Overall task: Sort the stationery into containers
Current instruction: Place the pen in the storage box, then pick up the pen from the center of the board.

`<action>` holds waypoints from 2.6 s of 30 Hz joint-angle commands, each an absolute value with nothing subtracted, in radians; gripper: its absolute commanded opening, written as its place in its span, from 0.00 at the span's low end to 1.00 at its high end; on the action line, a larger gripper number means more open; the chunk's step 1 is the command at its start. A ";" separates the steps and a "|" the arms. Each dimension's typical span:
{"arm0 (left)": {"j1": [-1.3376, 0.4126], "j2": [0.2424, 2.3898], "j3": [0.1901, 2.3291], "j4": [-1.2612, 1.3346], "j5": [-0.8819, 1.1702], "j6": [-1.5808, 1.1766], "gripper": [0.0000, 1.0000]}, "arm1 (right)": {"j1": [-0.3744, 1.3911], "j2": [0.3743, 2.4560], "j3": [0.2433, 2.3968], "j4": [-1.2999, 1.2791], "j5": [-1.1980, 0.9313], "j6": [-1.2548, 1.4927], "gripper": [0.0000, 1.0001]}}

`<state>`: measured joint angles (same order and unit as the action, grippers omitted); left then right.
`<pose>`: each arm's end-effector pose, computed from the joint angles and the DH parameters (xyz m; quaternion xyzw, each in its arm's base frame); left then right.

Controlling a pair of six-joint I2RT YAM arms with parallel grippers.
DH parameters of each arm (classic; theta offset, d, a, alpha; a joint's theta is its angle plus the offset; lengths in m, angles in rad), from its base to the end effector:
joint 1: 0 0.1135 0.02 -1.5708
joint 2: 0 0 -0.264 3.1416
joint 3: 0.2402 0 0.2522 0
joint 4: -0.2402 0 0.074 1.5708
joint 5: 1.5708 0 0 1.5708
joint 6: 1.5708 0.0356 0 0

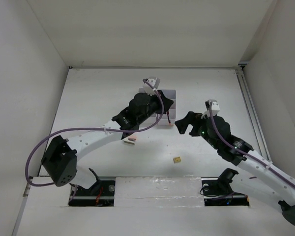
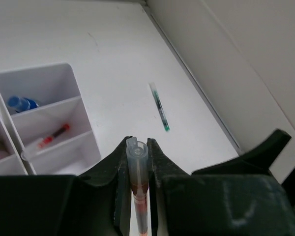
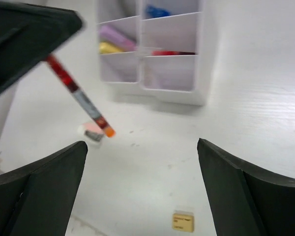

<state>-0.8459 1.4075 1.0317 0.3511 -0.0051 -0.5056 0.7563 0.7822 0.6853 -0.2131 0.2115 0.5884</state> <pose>0.2233 -0.2518 0.3372 0.1195 0.7057 -0.4354 0.5460 0.1404 0.1222 0.3024 -0.0053 0.8057 0.2984 0.5117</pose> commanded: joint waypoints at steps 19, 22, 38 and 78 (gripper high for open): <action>-0.822 1.824 1.224 0.899 -0.509 -0.327 0.00 | 0.755 0.629 0.598 -0.341 0.432 0.686 1.00; -0.822 1.871 1.233 0.899 -0.540 -0.327 0.00 | 0.755 0.618 0.589 -0.341 0.442 0.686 1.00; -0.867 1.717 1.204 0.798 -0.474 -0.351 1.00 | 0.500 0.976 0.761 -0.451 0.400 0.641 1.00; -0.827 1.243 1.181 0.075 -0.256 -0.505 1.00 | 0.018 1.907 1.133 -0.508 0.179 0.360 0.28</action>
<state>-0.8291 1.3006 1.1301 0.0700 -0.2623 -0.5102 -0.0216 1.8137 1.1378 -0.4660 0.1932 0.3752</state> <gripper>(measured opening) 0.997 0.281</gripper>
